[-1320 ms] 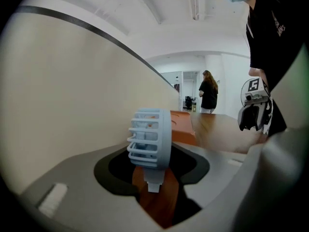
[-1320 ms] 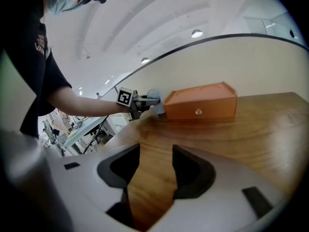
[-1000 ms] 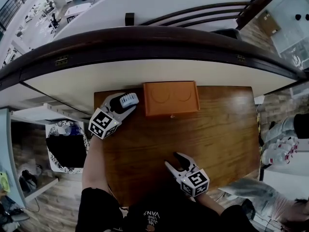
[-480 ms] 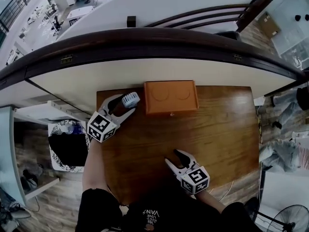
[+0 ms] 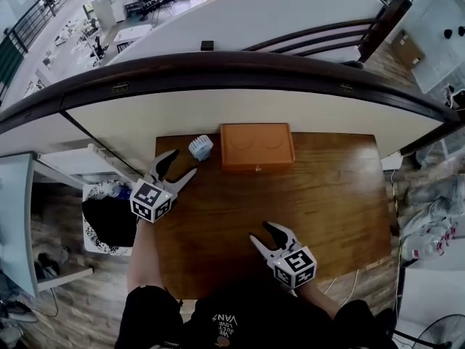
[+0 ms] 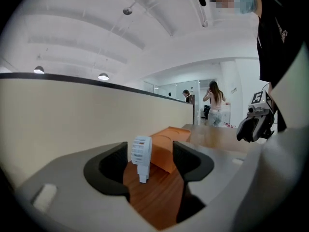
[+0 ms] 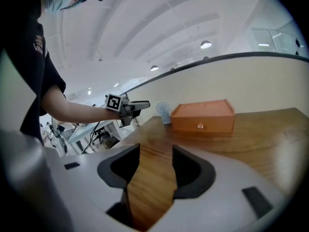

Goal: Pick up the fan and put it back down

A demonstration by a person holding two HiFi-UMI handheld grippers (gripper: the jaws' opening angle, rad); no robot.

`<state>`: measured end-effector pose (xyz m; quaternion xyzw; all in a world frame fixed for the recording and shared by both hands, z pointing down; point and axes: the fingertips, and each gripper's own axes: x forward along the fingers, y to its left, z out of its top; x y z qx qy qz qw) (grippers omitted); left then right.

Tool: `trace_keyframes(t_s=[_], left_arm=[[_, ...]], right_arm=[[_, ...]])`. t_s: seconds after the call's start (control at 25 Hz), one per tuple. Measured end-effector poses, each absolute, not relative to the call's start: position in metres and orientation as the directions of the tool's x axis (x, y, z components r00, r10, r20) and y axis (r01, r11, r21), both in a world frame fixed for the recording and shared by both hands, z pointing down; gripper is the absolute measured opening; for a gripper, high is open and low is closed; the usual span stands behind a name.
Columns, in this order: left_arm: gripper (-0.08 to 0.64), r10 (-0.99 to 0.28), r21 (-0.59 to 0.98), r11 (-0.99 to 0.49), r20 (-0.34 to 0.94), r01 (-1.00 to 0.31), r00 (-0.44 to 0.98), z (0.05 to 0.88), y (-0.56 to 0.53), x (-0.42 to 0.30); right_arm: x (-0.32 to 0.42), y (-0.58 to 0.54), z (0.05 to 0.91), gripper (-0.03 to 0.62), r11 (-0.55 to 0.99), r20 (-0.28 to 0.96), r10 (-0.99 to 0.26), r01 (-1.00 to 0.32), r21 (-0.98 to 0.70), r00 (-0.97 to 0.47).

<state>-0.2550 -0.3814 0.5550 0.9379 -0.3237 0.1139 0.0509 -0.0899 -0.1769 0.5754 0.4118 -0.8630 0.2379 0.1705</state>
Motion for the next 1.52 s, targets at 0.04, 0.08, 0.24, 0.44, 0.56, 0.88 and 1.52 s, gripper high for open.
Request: trace_keyframes(t_s=[0.04, 0.08, 0.24, 0.44, 0.56, 0.88, 1.52], left_arm=[[0.278, -0.608, 0.019, -0.777, 0.238, -0.629, 0.758, 0.549, -0.375, -0.256], [0.278, -0.618, 0.017, -0.770, 0.229, -0.638, 0.752, 0.542, -0.367, -0.256], [0.278, -0.649, 0.005, -0.749, 0.196, -0.663, 0.735, 0.516, -0.329, -0.253], [0.278, -0.709, -0.018, -0.699, 0.151, -0.715, 0.689, 0.486, -0.286, -0.250], [0.278, -0.750, -0.017, -0.656, 0.126, -0.754, 0.650, 0.473, -0.259, -0.248], [0.270, -0.841, -0.029, -0.539, 0.075, -0.842, 0.536, 0.446, -0.185, -0.223], [0.025, -0.936, 0.003, -0.352, 0.016, -0.936, 0.352, 0.432, -0.049, -0.143]], right_arm=[[-0.088, -0.174, 0.572, 0.183, 0.552, 0.484, -0.632, -0.790, -0.267, -0.606], [-0.086, -0.171, 0.569, 0.183, 0.557, 0.477, -0.634, -0.787, -0.265, -0.609], [-0.079, -0.157, 0.556, 0.183, 0.583, 0.448, -0.636, -0.772, -0.254, -0.628], [-0.067, -0.142, 0.541, 0.183, 0.619, 0.410, -0.630, -0.745, -0.248, -0.660], [-0.059, -0.131, 0.534, 0.183, 0.645, 0.396, -0.614, -0.724, -0.246, -0.682], [-0.024, -0.112, 0.505, 0.183, 0.690, 0.329, -0.609, -0.687, -0.227, -0.721], [0.054, -0.055, 0.477, 0.161, 0.749, 0.258, -0.581, -0.631, -0.201, -0.772]])
